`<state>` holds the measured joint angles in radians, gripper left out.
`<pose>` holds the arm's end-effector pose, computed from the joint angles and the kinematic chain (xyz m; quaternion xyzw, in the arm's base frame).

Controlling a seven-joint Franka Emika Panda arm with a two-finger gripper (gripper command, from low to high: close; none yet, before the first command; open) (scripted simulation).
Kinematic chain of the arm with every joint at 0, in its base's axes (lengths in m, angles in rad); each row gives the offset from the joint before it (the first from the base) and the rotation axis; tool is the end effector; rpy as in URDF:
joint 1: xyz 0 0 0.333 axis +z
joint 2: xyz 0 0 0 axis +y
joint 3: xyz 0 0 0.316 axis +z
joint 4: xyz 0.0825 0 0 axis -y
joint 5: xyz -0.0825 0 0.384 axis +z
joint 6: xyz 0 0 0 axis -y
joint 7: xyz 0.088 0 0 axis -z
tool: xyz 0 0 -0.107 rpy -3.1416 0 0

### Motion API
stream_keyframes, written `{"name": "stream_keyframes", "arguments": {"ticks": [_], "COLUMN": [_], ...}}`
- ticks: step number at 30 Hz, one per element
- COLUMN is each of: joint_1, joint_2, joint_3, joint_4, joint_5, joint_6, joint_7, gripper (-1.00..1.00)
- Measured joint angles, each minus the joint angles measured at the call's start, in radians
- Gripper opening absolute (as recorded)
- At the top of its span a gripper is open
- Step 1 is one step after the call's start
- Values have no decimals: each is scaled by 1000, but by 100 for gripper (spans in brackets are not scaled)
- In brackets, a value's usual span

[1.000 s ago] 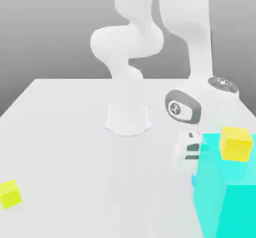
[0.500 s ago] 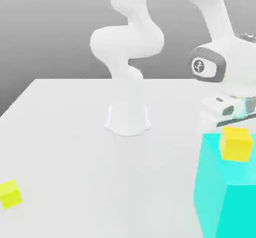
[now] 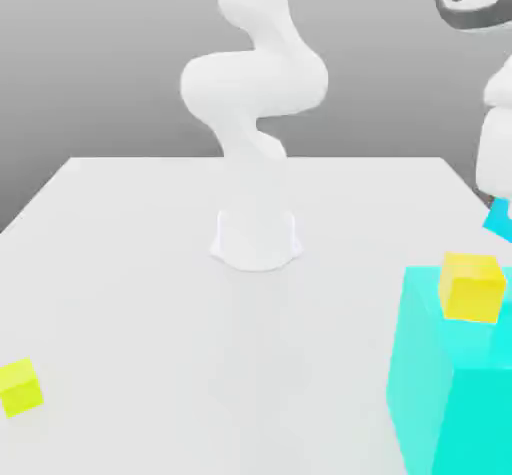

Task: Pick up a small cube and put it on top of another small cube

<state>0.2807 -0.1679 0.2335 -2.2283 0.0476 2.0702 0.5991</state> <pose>0.4292 0.2483 0.4421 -0.9985 0.0553 -0.0016 0.0029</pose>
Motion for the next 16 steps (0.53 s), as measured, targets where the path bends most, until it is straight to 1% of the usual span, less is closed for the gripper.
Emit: {"name": "stream_keyframes", "arguments": {"ticks": [1, 2, 5, 6, 11, 12, 14, 16], "joint_1": [-19, -30, -38, -39, -39, -40, -40, -42], "joint_2": [2, 11, 56, 69, 69, 76, 60, 30], "joint_3": [-16, -26, -35, -34, -34, -33, -34, -36], "joint_4": [26, 35, -13, -33, -33, -43, -17, 29], "joint_5": [-7, -8, -15, -17, -17, -22, -21, -17], "joint_6": [-29, -30, 61, 94, 94, 111, 70, -6], "joint_7": [11, 30, 51, 54, 54, 57, 56, 53], "gripper": [-100, -100, -100, 100, 100, 100, 100, 100]}}
